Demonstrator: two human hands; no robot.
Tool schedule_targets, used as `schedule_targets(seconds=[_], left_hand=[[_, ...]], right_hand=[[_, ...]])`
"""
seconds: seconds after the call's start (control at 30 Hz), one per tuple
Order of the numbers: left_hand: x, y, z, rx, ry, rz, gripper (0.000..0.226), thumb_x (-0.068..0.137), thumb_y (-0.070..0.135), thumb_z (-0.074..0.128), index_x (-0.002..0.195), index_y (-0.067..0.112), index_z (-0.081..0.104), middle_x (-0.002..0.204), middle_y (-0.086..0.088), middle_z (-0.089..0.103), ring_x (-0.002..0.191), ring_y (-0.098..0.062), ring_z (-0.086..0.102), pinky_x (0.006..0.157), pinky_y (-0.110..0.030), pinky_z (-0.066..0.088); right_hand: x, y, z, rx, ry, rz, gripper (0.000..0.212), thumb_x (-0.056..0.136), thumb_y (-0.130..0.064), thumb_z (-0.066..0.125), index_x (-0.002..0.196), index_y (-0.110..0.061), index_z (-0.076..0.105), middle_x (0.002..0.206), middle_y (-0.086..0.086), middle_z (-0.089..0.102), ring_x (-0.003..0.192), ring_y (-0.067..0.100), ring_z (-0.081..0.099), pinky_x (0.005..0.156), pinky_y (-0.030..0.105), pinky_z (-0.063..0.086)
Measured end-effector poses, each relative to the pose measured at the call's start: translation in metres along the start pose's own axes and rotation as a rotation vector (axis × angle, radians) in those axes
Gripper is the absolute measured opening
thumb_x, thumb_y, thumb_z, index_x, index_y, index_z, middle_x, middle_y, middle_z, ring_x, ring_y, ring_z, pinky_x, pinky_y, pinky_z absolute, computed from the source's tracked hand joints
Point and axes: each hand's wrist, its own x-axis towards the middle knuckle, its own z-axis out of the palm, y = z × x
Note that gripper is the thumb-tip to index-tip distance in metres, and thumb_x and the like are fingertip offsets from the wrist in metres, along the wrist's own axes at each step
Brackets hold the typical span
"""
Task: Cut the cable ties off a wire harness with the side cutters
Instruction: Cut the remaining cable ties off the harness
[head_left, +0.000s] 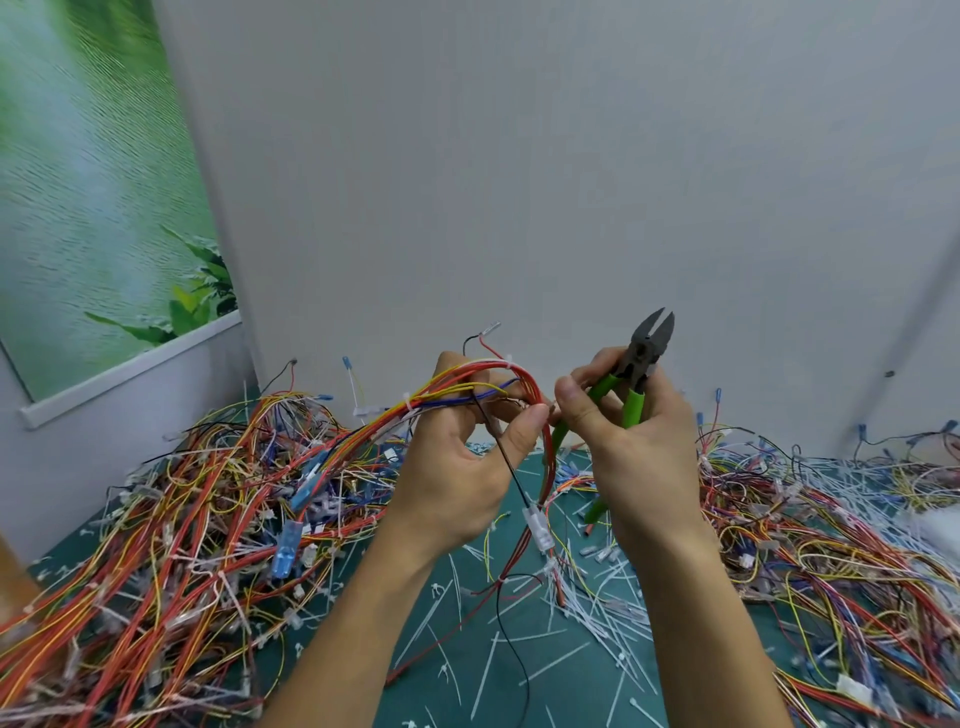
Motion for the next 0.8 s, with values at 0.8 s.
schedule_targets(seconds=[0.8], left_hand=[[0.012,-0.002,-0.021,-0.175,0.104,-0.041,0.026,0.092,0.003,0.071,0.098,0.009,0.046,0.079,-0.016,0.068,0.065,-0.03,0.069,0.067,-0.035,0.059]], right_hand=[[0.014,-0.003,-0.026,0.854,-0.004,0.552,0.03,0.074,-0.019,0.076,0.085,-0.019,0.048,0.079,0.005,0.044,0.078,0.022,0.049,0.087,0.07,0.051]])
